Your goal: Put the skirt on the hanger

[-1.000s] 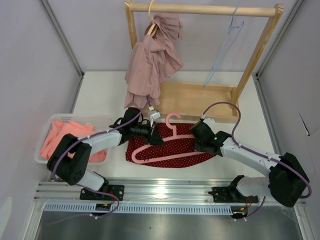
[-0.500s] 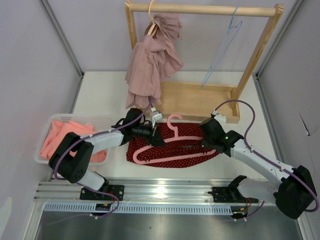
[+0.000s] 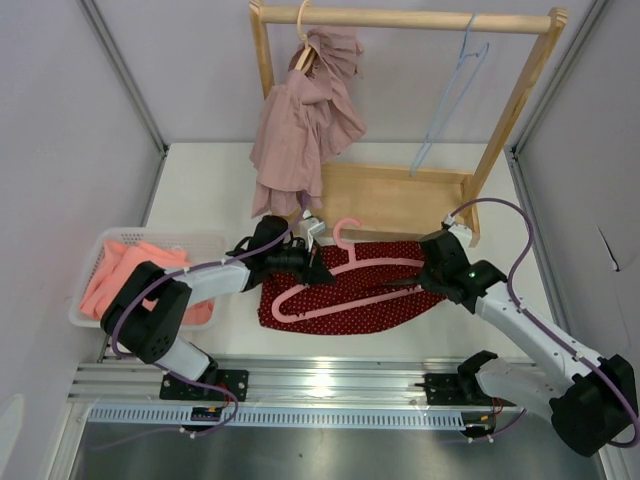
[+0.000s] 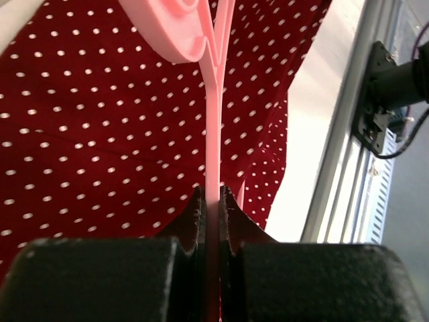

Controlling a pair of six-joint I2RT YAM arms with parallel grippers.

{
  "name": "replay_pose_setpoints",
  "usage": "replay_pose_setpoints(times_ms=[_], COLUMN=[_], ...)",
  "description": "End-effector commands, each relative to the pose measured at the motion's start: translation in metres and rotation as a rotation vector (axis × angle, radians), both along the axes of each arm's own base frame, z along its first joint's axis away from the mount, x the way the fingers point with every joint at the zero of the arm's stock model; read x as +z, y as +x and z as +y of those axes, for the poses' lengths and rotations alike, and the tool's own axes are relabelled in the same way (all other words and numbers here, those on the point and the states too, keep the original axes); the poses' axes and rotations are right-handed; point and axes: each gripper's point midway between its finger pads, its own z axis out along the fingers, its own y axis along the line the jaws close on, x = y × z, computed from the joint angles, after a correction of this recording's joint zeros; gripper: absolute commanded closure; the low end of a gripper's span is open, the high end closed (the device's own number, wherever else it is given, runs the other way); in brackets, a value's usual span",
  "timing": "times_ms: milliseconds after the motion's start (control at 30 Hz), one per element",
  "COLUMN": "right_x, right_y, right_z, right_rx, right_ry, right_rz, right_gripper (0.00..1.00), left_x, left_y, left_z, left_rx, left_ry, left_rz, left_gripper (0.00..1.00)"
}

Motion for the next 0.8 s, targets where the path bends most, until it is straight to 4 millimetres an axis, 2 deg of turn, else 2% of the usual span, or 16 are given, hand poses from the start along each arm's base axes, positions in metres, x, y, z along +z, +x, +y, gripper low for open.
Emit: replay_pose_setpoints(times_ms=[0,200,367,567,767], right_x=[0.013,0.008,0.007,-0.013,-0.022], right_y=[0.005,0.007,0.015,0.006,0.001], right_z=[-0.008,-0.026,-0.042,-0.032,-0.033], right_rx=[-0.003,-0.058,-0.096,-0.077,-0.108], right_ry=[-0.002,0.002,0.034,0.086,0.107], right_rz=[-0.030,-0.015,-0.011,0.029,0.027], right_gripper=[1.00,1.00,1.00,1.00,0.96], left_x=[0.001,-0.004,-0.014,-0.027,-0.039], left_y=[0.019,0.022,0.010,0.003,-0.013], left_z=[0.000,-0.002,-0.010,-0.008,-0.008], left_rx=[0.065,0.094,0.048,0.084,0.117], left_ry=[0.015,0.042,0.097,0.152,0.153], left_rz=[-0.089,-0.101,-0.099,-0.068,-0.022], left_gripper=[1.00,1.00,1.00,1.00,1.00])
